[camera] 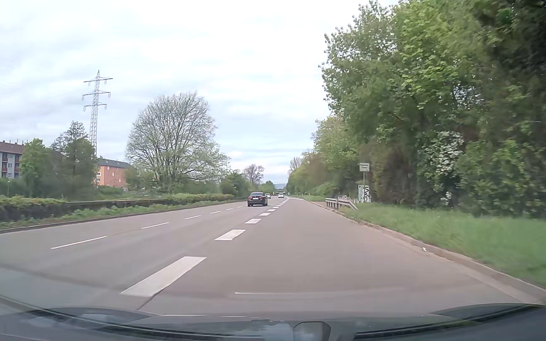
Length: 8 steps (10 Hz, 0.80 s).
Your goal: Follow the waypoints while adhering to traffic rules and regulations
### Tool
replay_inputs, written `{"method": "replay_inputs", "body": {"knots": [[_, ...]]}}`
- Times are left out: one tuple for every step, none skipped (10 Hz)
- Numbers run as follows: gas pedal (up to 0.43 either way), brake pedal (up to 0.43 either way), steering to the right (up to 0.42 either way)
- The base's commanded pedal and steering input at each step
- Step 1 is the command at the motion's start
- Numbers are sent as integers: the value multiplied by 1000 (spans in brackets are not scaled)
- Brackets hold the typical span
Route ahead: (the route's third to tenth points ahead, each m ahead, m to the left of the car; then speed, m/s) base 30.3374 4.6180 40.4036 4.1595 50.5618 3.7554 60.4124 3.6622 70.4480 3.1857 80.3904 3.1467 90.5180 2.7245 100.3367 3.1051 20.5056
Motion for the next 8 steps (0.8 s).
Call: {"method": "replay_inputs", "body": {"knots": [[157, 0, -2], [157, 0, -2], [157, 0, -2], [157, 0, -2], [157, 0, -2], [157, 0, -2], [157, 0, -2], [157, 0, -2]]}}
